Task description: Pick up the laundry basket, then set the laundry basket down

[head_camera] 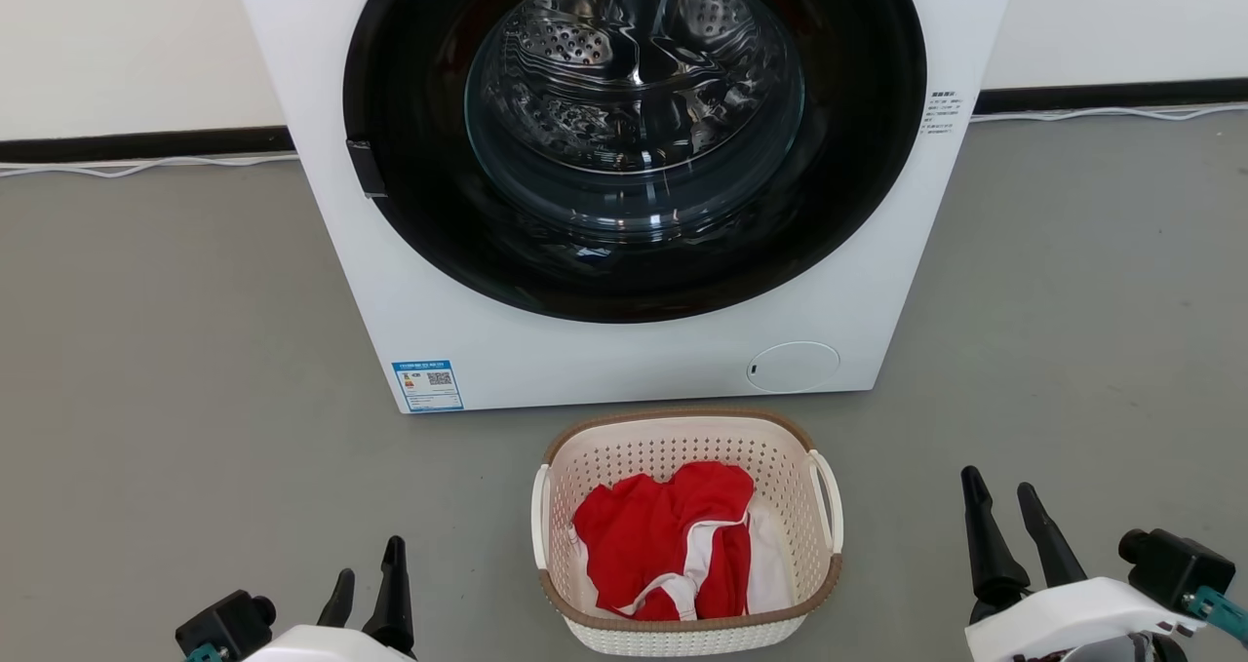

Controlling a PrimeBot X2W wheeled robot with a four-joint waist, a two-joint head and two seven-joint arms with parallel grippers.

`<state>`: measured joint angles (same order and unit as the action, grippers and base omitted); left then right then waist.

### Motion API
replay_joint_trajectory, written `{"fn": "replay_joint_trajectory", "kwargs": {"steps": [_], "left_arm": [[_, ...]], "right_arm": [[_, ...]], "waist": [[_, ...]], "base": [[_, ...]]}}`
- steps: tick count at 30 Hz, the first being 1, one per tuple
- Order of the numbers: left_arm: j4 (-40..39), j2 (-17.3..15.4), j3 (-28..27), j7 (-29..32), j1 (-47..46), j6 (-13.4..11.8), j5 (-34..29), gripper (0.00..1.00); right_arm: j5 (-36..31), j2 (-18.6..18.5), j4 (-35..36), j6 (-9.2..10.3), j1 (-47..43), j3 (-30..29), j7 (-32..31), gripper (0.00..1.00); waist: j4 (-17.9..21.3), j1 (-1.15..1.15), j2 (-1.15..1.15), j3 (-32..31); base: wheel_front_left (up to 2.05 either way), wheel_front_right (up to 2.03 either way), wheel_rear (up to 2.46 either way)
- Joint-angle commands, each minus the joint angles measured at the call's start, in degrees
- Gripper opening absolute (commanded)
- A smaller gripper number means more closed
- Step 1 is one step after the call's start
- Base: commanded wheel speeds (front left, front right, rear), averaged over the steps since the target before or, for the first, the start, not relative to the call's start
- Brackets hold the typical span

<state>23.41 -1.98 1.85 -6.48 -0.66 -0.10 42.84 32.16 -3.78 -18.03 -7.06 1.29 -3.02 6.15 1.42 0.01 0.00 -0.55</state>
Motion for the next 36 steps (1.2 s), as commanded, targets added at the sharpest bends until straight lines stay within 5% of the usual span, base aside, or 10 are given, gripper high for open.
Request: {"fn": "replay_joint_trajectory", "kwargs": {"steps": [1,36], "left_arm": [[-1.1,-0.5,-0.8,-0.8,-2.9,-0.7,-2.1,1.0],[-5.0,-0.8,-0.2,-6.6,-1.4,-2.7,-29.3,1.0]], "right_arm": [[-2.3,-0.9,1.1,-0.27,2.2,1.2,1.1,1.0],[-29.0,-1.7,-1.7,-0.39,1.9,0.6,7.0,1.0]], "waist": [[0.0,0.0,0.0,0.0],[0.0,0.0,0.0,0.0]], "base": [[0.0,0.0,0.0],[0.0,0.0,0.0]]}}
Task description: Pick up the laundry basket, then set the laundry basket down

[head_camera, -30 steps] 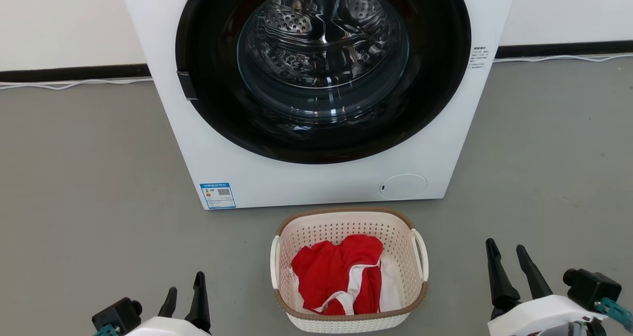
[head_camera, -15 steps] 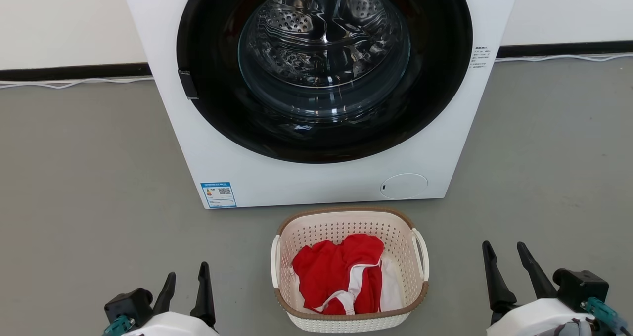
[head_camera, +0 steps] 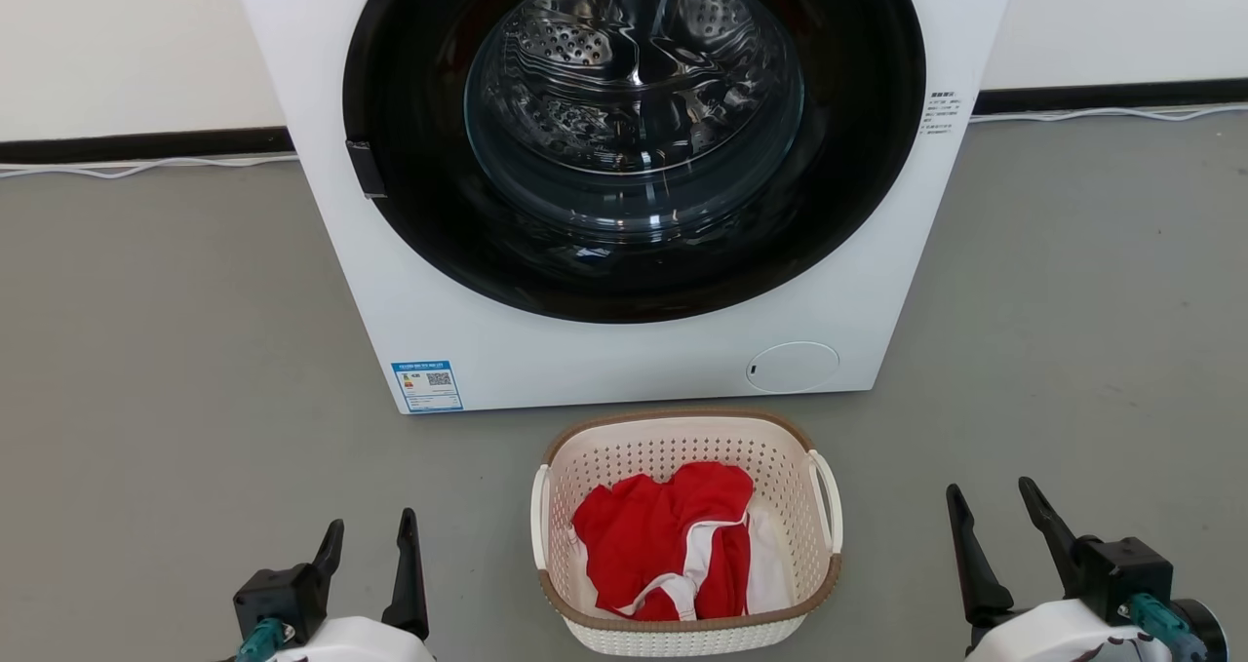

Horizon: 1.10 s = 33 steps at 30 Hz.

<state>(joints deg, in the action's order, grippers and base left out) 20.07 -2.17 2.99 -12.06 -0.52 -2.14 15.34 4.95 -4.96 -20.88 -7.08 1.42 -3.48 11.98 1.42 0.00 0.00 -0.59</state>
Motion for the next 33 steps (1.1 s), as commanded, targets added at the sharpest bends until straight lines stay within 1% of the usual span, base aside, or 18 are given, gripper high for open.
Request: {"fn": "replay_joint_trajectory", "kwargs": {"steps": [1,12,21,33], "left_arm": [[-1.7,-0.6,-1.4,-1.2,-1.5,-0.7,-2.5,1.0],[-0.9,-0.7,-1.1,-2.9,-1.7,-1.5,-8.9,1.0],[-0.2,-0.7,-1.3,-2.9,-1.7,-1.3,-8.6,1.0],[0.1,-0.7,-1.2,-2.9,-1.8,-1.2,-8.4,1.0]], "right_arm": [[-2.5,-0.6,1.1,-0.37,1.7,1.0,1.3,1.0],[-9.9,-0.6,0.6,-0.41,1.7,-0.2,3.0,1.0],[-9.8,-0.4,0.6,-0.41,1.7,-1.4,3.0,1.0],[-9.6,-0.4,0.5,-0.41,1.7,-1.4,3.0,1.0]], "waist": [[0.1,0.0,0.0,0.0],[0.3,0.0,0.0,0.0],[0.3,0.0,0.0,-0.1],[0.3,0.0,0.0,0.2]], "base": [[0.0,0.0,0.0],[0.0,0.0,0.0],[0.0,0.0,0.0],[0.0,0.0,0.0]]}}
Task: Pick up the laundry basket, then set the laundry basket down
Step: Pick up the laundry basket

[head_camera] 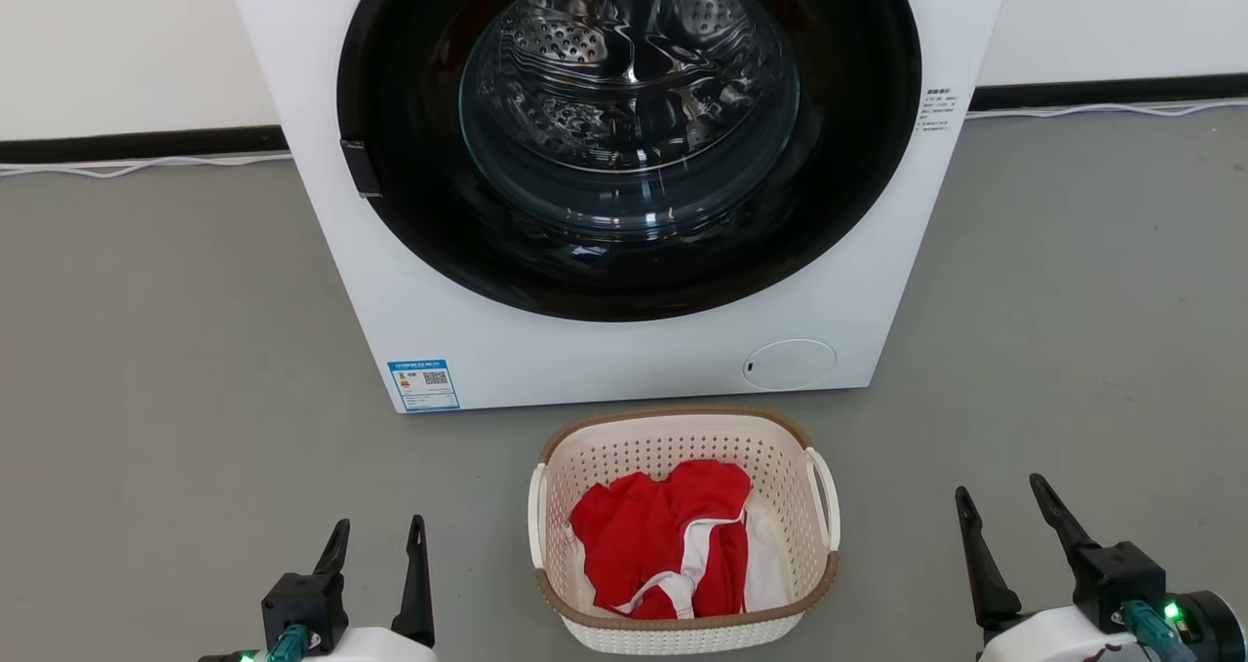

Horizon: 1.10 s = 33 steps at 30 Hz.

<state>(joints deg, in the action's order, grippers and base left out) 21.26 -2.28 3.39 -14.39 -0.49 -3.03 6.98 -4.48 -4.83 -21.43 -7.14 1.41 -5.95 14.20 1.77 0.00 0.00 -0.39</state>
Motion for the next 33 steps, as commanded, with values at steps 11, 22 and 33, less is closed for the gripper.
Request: {"fn": "replay_joint_trajectory", "kwargs": {"steps": [11,22,33], "left_arm": [[0.0,-0.6,0.6,-0.6,-4.8,-0.6,0.9,1.0],[5.6,-0.6,5.8,-0.6,-16.0,-1.1,2.5,1.0],[17.3,-0.6,11.3,-0.6,-31.6,-2.7,4.8,1.0]], "right_arm": [[1.1,-0.5,0.2,-0.35,3.8,1.6,0.8,1.0],[2.8,-0.3,-3.0,-0.35,12.0,0.0,0.8,1.0],[3.1,-2.4,-17.6,-0.35,26.7,1.5,0.5,1.0]], "waist": [[-0.8,0.0,0.0,4.7],[-1.4,0.0,0.0,16.8],[-1.5,0.0,0.0,31.0]], "base": [[0.0,0.0,0.0],[0.0,0.0,0.0],[0.0,0.0,0.0]]}}
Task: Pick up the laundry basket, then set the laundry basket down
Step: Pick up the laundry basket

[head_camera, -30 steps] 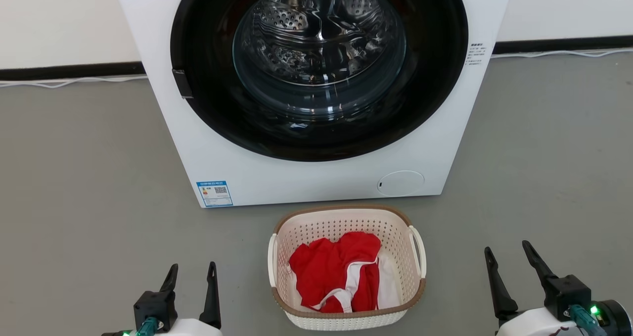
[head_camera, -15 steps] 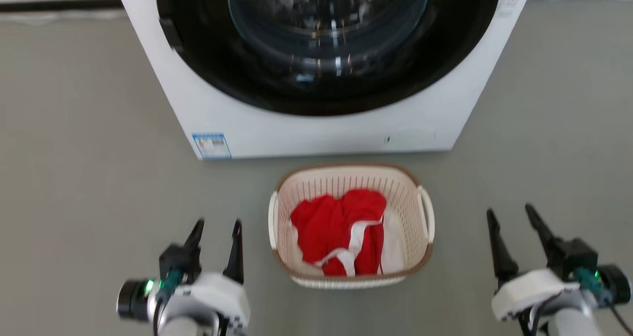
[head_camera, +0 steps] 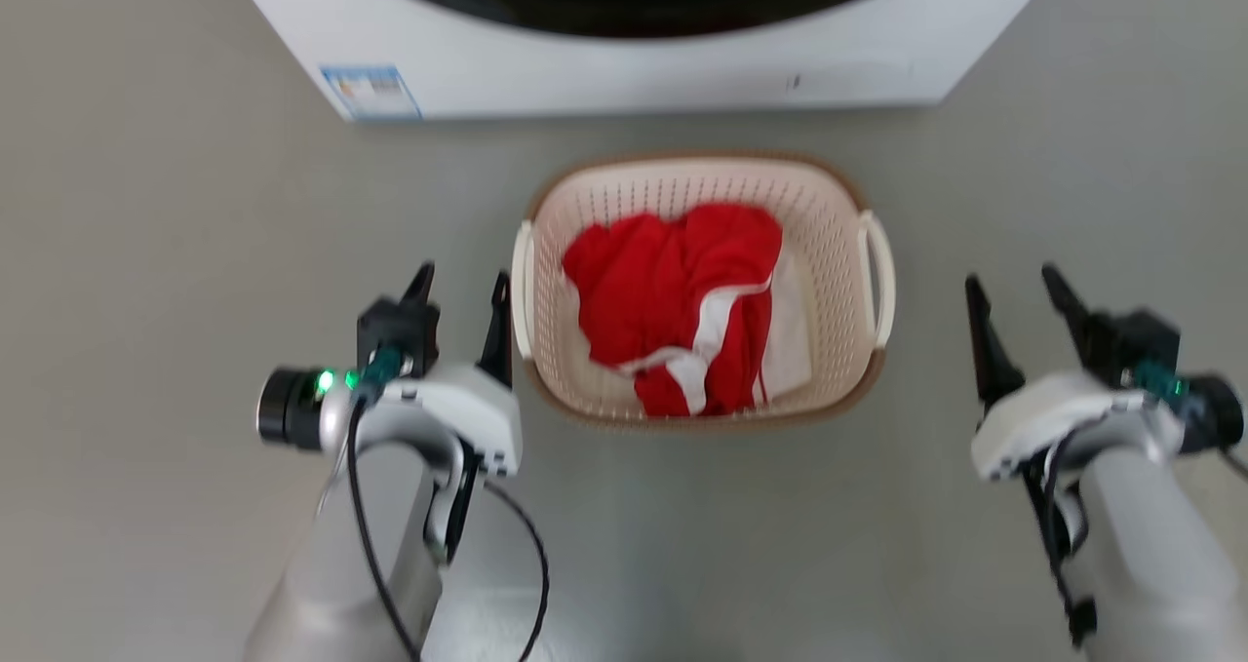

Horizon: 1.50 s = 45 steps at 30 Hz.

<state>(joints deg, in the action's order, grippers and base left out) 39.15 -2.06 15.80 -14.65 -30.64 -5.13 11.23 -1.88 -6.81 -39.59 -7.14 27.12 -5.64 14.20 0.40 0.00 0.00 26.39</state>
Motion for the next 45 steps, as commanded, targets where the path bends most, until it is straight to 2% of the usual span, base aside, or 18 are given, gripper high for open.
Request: {"fn": "replay_joint_trajectory", "kwargs": {"steps": [1,14,24,45], "left_arm": [[0.5,-0.8,-0.6,-0.3,-2.9,-0.8,1.1,1.0],[9.6,-0.8,4.3,-0.3,-16.7,-3.6,7.9,1.0],[12.4,-0.8,6.3,-0.3,-21.0,-4.4,9.9,1.0],[13.5,-0.8,10.6,-0.3,-23.8,-5.4,13.5,1.0]], "right_arm": [[0.5,-0.6,-0.7,-0.35,2.5,1.3,0.5,1.0],[2.0,-2.6,-11.6,-0.35,16.3,4.5,0.8,1.0],[2.7,-3.3,-12.4,-0.35,19.3,5.8,0.8,1.0],[3.2,-3.2,-11.8,-0.35,21.7,7.8,0.8,1.0]], "waist": [[-0.2,0.0,0.0,5.4],[0.3,0.0,0.0,16.4],[0.6,0.0,0.0,19.9],[0.3,0.0,0.0,24.9]], "base": [[0.0,0.0,0.0],[0.0,0.0,0.0],[0.0,0.0,0.0],[0.0,0.0,0.0]]}}
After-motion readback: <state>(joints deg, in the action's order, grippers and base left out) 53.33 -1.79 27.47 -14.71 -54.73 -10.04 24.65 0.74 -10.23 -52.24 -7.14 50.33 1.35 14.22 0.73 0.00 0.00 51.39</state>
